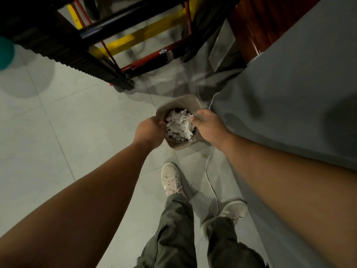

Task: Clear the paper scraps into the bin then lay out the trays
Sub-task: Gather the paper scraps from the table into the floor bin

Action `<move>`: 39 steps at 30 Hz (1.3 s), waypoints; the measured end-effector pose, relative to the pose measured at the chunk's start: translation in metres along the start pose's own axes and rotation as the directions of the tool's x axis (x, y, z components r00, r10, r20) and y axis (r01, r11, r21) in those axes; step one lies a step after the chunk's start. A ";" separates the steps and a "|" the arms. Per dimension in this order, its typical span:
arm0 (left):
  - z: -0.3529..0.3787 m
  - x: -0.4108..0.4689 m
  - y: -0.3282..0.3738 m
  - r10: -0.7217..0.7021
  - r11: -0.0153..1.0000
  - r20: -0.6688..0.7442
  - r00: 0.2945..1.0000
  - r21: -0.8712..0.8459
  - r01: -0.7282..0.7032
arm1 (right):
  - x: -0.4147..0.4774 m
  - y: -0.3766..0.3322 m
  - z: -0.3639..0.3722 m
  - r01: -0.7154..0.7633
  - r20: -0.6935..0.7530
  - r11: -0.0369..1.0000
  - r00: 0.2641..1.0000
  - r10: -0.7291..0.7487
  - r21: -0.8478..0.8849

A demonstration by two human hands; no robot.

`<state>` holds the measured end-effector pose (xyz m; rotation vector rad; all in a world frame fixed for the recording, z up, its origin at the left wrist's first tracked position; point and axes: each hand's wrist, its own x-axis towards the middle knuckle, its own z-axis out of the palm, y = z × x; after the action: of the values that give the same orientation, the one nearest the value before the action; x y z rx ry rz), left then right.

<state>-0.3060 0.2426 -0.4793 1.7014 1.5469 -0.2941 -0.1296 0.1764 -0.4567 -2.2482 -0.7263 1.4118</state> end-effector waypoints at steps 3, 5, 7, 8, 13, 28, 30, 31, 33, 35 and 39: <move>-0.022 -0.037 0.032 0.048 0.999 -0.042 0.998 -0.003 -0.048 | -0.037 -0.016 -0.023 0.074 -0.038 0.994 0.996 -0.077 -0.079; -0.038 -0.064 0.056 0.086 0.996 -0.062 0.994 -0.013 -0.087 | -0.064 -0.030 -0.039 0.134 -0.050 0.982 0.989 -0.142 -0.134; -0.055 -0.093 0.080 0.118 0.992 -0.076 0.990 -0.034 -0.121 | -0.091 -0.044 -0.055 0.183 -0.072 0.970 0.978 -0.197 -0.159; -0.062 -0.108 0.091 0.137 0.990 -0.088 0.987 -0.035 -0.140 | -0.106 -0.051 -0.063 0.196 -0.081 0.970 0.975 -0.209 -0.145; -0.097 -0.187 0.145 0.245 0.970 -0.121 0.962 0.020 -0.244 | -0.193 -0.092 -0.112 0.310 -0.128 0.949 0.941 -0.315 -0.056; -0.155 -0.418 0.293 0.560 0.827 -0.312 0.767 0.147 -0.543 | -0.428 -0.071 -0.289 0.608 -0.415 0.793 0.712 -0.567 -0.039; -0.143 -0.433 0.316 0.608 0.793 -0.306 0.732 0.187 -0.580 | -0.444 -0.054 -0.307 0.606 -0.463 0.795 0.697 -0.548 -0.028; -0.136 -0.441 0.328 0.627 0.778 -0.303 0.718 0.200 -0.595 | -0.450 -0.045 -0.316 0.607 -0.492 0.794 0.682 -0.541 -0.031; -0.120 -0.455 0.353 0.666 0.745 -0.297 0.685 0.219 -0.630 | -0.463 -0.024 -0.335 0.596 -0.555 0.801 0.650 -0.519 -0.051; -0.104 -0.466 0.380 0.718 0.695 -0.264 0.644 0.239 -0.678 | -0.473 -0.001 -0.356 0.571 -0.617 0.817 0.615 -0.491 -0.082; -0.070 -0.475 0.431 0.804 0.595 -0.161 0.573 0.233 -0.769 | -0.489 0.042 -0.398 0.537 -0.708 0.838 0.555 -0.437 -0.096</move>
<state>-0.0415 -0.0268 0.0444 2.4337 0.7603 0.3144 0.0647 -0.1744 0.0310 -1.9993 -0.8429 0.2455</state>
